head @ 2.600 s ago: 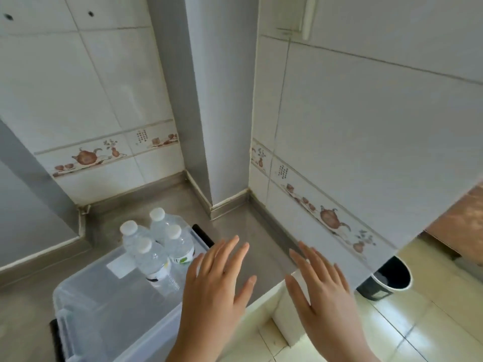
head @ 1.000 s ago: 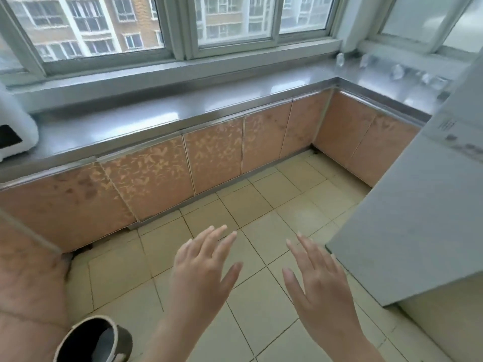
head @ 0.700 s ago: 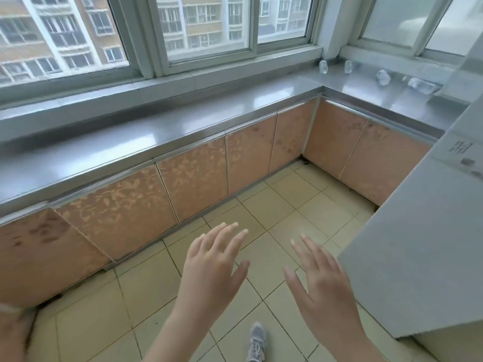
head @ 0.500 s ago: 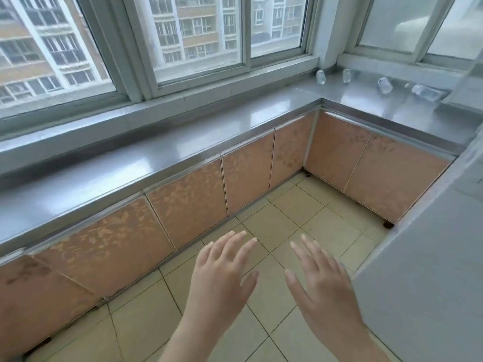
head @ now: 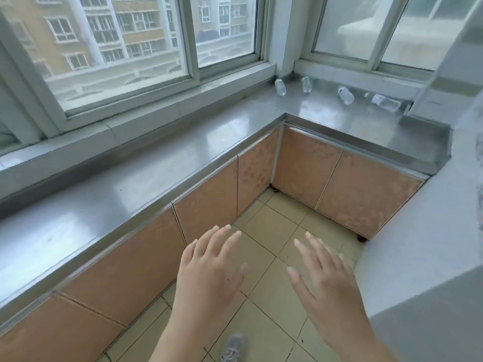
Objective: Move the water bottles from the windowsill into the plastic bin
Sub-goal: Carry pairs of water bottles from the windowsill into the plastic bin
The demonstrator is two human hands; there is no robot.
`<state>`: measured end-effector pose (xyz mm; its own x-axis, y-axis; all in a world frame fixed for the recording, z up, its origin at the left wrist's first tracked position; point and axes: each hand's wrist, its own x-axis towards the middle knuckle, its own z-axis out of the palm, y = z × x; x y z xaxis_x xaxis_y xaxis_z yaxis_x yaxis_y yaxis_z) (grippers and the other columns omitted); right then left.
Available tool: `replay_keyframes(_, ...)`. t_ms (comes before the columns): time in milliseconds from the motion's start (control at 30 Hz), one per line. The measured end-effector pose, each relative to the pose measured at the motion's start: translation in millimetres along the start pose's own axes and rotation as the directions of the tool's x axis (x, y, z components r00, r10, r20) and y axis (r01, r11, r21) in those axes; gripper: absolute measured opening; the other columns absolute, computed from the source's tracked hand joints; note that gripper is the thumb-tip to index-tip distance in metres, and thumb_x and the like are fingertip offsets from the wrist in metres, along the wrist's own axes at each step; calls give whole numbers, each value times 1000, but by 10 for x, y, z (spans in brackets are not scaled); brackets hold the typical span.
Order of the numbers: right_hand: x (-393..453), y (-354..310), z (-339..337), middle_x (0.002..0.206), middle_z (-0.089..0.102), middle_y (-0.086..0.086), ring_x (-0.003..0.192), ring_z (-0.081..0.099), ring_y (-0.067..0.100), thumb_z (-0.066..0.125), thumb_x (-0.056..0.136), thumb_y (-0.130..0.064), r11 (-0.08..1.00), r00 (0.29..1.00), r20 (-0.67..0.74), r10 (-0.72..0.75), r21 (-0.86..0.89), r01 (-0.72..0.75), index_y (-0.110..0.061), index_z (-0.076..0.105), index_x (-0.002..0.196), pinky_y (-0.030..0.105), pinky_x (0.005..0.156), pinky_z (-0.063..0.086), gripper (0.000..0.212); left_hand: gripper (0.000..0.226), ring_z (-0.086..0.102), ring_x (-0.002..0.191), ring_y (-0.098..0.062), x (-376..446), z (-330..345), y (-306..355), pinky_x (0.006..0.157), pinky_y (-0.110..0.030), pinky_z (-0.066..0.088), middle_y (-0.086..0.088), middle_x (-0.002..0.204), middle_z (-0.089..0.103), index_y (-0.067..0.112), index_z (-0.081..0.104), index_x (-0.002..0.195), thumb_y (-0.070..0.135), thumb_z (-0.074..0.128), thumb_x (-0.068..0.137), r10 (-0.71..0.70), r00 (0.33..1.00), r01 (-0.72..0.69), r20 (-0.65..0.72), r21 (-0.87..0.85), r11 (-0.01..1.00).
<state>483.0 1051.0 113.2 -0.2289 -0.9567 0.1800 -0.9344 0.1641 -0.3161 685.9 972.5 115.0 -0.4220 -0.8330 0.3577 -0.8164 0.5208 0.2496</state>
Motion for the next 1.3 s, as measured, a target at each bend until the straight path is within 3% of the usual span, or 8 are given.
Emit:
replay_keyframes(267, 1444, 170, 51, 149, 40, -1, 136, 35, 19, 9, 92, -61, 992, 991, -59, 122, -6, -123, -27, 46, 137, 43, 107, 23, 67, 48, 64, 119, -19, 1642, 462, -305, 89, -43, 54, 4, 124, 70, 23, 72, 117, 45, 60, 75, 135, 990, -135, 50, 6, 991)
replay_keyframes(400, 2089, 482, 107, 150, 38, -4, 137, 34, 17, 18, 92, -59, 979, 977, -59, 206, -2, -206, -28, 43, 139, 38, 110, 14, 61, 50, 44, 126, -13, 2420, 888, -313, 101, -38, 41, 6, 127, 68, 25, 69, 122, 47, 58, 78, 203, 977, -202, 67, -27, 979)
replay_keyframes(500, 2614, 824, 145, 148, 41, -4, 135, 38, 18, 29, 90, -53, 968, 964, -83, 251, -1, -252, -28, 46, 137, 40, 111, 21, 56, 52, 44, 127, -12, 2978, 1278, -225, 99, -37, 42, 7, 128, 67, 28, 67, 123, 51, 47, 81, 233, 967, -229, 105, -42, 972)
replay_keyframes(600, 3196, 1244, 157, 150, 37, -5, 137, 34, 16, 26, 90, -54, 963, 961, -80, 266, -11, -268, -28, 44, 139, 43, 112, 23, 58, 49, 45, 128, -12, 3610, 1629, -49, 101, -35, 37, 7, 129, 66, 28, 66, 123, 48, 58, 80, 238, 965, -233, 109, -58, 971)
replay_keyframes(700, 3768, 1688, 134, 151, 35, -5, 139, 32, 16, 22, 92, -56, 965, 964, -73, 257, -27, -260, -29, 42, 140, 43, 112, 20, 59, 52, 56, 127, -15, 4268, 1876, 199, 98, -40, 49, 8, 129, 67, 28, 67, 123, 46, 73, 75, 234, 964, -229, 128, -59, 972)
replay_keyframes(800, 4309, 2053, 53, 148, 41, -3, 135, 37, 17, 15, 93, -58, 968, 968, -56, 243, -55, -246, -29, 45, 137, 39, 112, 19, 61, 52, 60, 125, -15, 4874, 2088, 416, 97, -40, 50, 9, 128, 67, 29, 68, 123, 50, 63, 76, 245, 962, -238, 125, -70, 969)
replay_keyframes(1100, 5739, 2961, -29, 155, 27, -8, 142, 24, 14, 17, 89, -60, 969, 970, -7, 242, -48, -242, -33, 37, 143, 36, 115, 10, 64, 52, 57, 127, -15, 6387, 2754, 690, 98, -40, 49, 10, 130, 65, 30, 65, 125, 53, 47, 82, 224, 963, -219, 151, -50, 974)
replay_keyframes(1300, 6806, 3615, 35, 154, 28, -6, 142, 23, 14, 14, 89, -61, 955, 959, -7, 282, -89, -282, -32, 33, 144, 40, 116, 16, 66, 52, 61, 124, -17, 7588, 3392, 885, 97, -41, 51, 8, 128, 67, 28, 67, 123, 50, 63, 76, 265, 947, -260, 183, -51, 964)
